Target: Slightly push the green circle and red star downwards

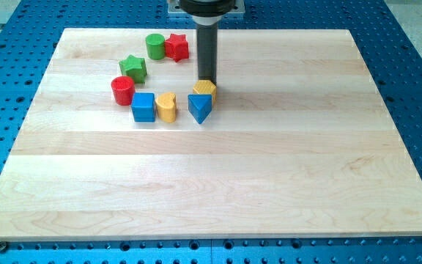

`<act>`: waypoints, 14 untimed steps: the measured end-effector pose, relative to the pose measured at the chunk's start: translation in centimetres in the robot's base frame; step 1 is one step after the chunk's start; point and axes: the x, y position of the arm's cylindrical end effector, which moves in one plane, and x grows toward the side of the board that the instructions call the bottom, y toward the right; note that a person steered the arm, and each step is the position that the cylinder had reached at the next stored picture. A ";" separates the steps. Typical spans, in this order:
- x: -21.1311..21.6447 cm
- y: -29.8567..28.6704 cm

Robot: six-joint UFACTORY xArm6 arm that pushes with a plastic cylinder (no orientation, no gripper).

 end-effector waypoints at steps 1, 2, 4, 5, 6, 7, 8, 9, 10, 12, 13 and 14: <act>0.0 6.5; 0.6 12.2; -7.3 16.0; -12.3 8.5; -15.9 -3.3; -15.3 -11.7; -14.3 -11.3; -13.4 -11.7; -11.1 -11.7; -14.4 -10.9; -14.1 -8.6; -13.3 -6.5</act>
